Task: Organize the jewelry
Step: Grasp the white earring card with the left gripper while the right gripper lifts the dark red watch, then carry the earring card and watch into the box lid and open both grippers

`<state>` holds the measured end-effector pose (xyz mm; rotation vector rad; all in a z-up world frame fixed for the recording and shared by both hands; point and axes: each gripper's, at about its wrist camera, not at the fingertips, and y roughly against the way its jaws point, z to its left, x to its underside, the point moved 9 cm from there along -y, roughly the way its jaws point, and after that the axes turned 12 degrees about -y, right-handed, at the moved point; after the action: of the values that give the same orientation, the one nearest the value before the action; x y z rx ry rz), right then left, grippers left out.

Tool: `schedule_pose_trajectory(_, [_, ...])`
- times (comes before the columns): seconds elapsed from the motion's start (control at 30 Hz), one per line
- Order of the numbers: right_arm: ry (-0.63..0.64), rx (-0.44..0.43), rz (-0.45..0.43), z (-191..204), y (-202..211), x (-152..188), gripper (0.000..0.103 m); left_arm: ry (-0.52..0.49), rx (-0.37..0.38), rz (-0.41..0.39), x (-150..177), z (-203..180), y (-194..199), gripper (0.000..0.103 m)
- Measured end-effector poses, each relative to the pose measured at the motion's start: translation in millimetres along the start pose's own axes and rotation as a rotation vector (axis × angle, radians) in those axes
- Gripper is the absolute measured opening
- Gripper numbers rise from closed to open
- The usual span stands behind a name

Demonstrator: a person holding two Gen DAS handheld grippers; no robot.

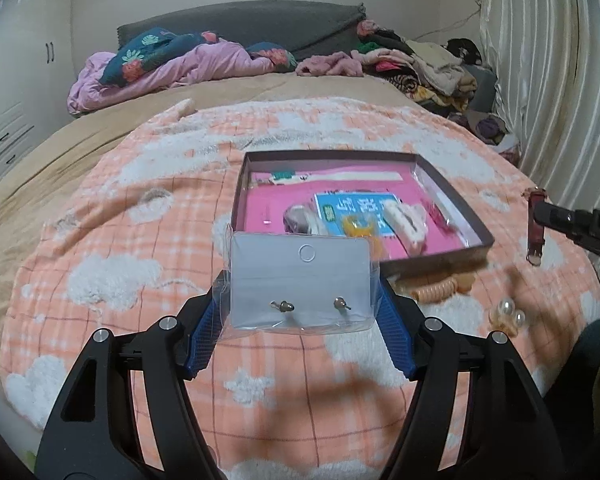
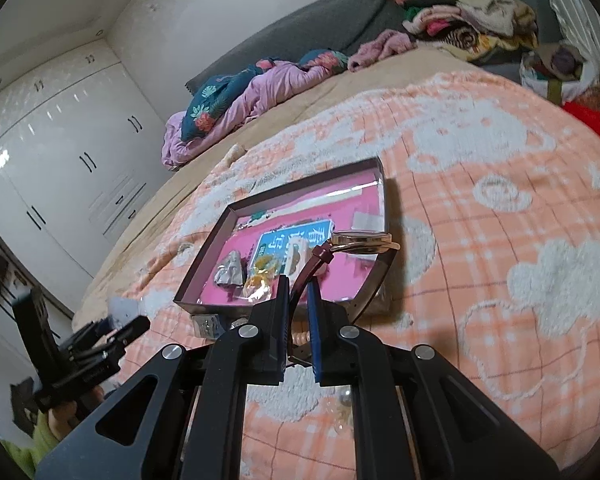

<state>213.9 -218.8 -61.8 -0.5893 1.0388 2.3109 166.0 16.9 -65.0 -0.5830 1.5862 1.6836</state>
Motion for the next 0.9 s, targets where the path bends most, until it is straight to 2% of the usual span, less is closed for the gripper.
schedule_pose_trajectory(0.23, [0.053,-0.009,-0.007,15,-3,-2,0.009,-0.001,-0.005,-0.017,-15,1,-5,0.061])
schedule_pose_trajectory(0.9, [0.105,-0.039,-0.023,34,-19,-22,0.009,-0.016,0.022,-0.026,-44,-15,-28,0.061])
